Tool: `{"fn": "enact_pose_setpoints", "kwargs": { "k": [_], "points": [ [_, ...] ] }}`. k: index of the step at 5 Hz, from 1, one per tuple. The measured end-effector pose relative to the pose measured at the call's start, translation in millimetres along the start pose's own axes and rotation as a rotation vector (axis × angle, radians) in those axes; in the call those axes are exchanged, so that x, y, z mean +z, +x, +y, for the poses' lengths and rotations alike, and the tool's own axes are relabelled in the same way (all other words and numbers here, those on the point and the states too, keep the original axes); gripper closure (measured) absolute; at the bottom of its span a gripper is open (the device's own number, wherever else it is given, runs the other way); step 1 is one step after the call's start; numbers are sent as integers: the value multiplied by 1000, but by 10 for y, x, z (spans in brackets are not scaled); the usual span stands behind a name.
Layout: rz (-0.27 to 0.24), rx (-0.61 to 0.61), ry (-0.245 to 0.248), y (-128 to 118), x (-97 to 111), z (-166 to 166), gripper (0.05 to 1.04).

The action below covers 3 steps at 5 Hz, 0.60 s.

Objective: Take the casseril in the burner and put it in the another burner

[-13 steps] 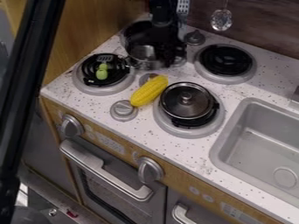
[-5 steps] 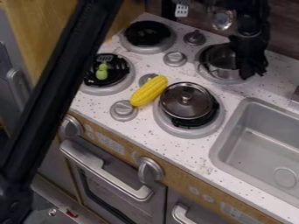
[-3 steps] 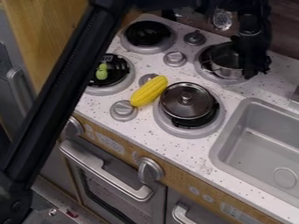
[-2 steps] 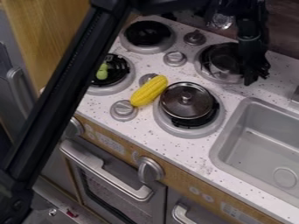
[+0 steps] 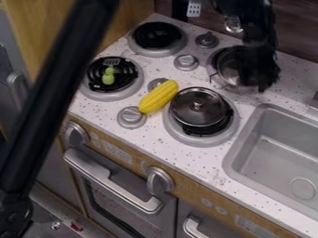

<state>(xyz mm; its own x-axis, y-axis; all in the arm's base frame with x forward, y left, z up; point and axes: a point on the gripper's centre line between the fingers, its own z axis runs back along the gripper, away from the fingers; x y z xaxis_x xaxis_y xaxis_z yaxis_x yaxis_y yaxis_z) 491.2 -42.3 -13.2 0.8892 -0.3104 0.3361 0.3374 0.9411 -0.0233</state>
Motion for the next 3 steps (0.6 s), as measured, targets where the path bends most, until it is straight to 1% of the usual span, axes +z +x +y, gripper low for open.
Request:
{"fn": "enact_pose_setpoints", "kwargs": {
  "k": [1,2,3],
  "points": [
    [-88,52,40,12,331,183,79],
    [-174,83,48,89,606,256,83],
    [-182,97,60,32,740,312,83]
  ]
}}
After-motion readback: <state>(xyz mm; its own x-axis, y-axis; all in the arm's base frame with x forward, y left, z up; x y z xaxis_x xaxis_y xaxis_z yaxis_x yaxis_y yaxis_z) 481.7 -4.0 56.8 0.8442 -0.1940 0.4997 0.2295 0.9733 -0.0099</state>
